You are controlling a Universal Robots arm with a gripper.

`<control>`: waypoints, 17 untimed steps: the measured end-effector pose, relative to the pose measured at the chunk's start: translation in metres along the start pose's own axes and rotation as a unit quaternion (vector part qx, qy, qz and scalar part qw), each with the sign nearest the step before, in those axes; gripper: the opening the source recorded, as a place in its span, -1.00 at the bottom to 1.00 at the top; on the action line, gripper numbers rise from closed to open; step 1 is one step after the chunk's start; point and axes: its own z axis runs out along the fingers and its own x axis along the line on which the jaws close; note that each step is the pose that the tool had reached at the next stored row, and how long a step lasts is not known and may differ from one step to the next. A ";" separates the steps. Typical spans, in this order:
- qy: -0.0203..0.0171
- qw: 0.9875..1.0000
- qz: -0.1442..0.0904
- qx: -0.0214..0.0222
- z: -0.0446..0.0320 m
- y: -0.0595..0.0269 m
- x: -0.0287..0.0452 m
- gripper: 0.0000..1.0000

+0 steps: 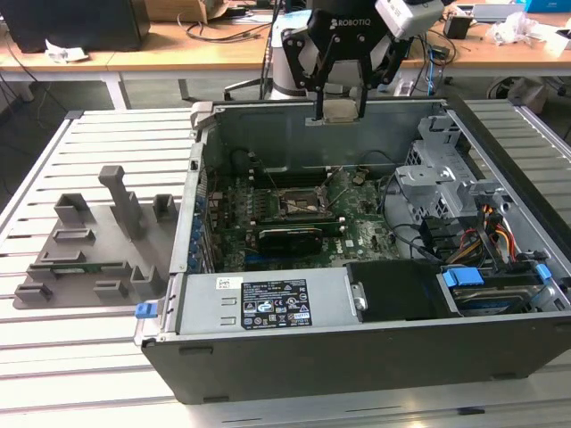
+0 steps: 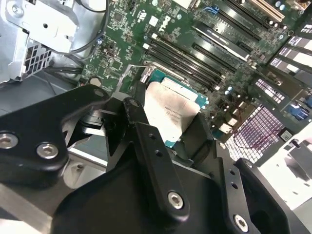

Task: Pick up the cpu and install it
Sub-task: 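Pick up the cpu and move it towards the insertion slot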

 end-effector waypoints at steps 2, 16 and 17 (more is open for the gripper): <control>0.000 1.000 0.000 0.000 0.0000 0.0000 -0.0001 0.09; 0.000 1.000 -0.003 0.008 0.0162 0.0086 0.0029 0.09; 0.000 1.000 -0.003 0.008 0.0170 0.0104 0.0030 0.09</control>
